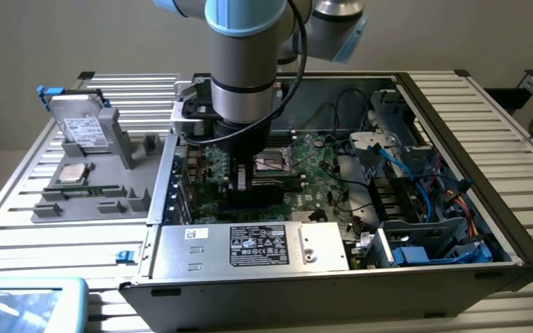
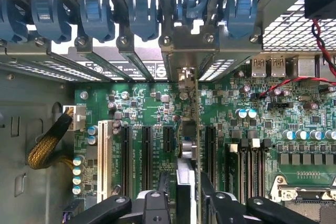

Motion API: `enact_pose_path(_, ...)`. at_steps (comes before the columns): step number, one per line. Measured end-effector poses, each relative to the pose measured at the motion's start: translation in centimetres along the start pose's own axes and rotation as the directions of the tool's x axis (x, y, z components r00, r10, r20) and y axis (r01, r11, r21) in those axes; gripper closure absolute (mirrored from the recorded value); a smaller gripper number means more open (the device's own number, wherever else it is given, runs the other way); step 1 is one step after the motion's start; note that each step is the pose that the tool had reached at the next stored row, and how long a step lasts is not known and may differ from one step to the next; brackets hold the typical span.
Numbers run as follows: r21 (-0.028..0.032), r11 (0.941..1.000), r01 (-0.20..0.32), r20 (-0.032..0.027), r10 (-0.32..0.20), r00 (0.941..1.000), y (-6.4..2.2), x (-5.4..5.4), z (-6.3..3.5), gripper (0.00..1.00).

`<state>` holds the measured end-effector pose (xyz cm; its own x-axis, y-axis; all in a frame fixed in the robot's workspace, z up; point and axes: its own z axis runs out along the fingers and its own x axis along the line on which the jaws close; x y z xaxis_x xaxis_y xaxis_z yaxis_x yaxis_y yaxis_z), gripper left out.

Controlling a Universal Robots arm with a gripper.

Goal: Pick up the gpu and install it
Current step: 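Insert the gpu into the slot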

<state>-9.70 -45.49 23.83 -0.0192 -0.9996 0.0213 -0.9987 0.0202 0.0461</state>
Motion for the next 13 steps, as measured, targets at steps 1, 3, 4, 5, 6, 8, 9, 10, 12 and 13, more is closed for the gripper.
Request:
enact_pose_path(1, 0.0004, 1.0, 0.0, -0.0007, 0.0, 1.0, 0.02, 0.0, -0.06, 0.65)
enact_pose_path(3, 0.001, 1.0, 0.0, -0.0009, 0.0, 1.0, -0.01, 0.0, -0.24, 0.6)
enact_pose_path(4, 0.001, 1.0, 0.0, -0.0009, 0.0, 1.0, 0.0, 0.0, -0.39, 0.6)
enact_pose_path(5, 0.001, 1.0, 0.0, -0.0009, 0.0, 1.0, 0.01, 0.0, -0.7, 0.6)
enact_pose_path(6, 0.001, 1.0, 0.0, -0.0011, 0.0, 1.0, 0.03, 0.0, -1.09, 0.6)
enact_pose_path(8, 0.0014, 1.0, 0.0, -0.0009, 0.0, 1.0, 0.07, 0.0, -1.99, 0.6)
enact_pose_path(9, 0.0015, 1.0, 0.0, -0.0009, 0.0, 1.0, 0.09, 0.1, -2.45, 0.6)
enact_pose_path(10, 0.0015, 1.0, 0.0, -0.001, 0.0, 1.0, 0.11, 0.1, -2.9, 0.6)
enact_pose_path(12, 0.0017, 1.0, 0.0, -0.001, 0.0, 1.0, 0.16, 0.1, -3.83, 0.6)
enact_pose_path(13, 0.0017, 1.0, 0.0, -0.001, 0.0, 1.0, 0.18, 0.1, -4.27, 0.6)
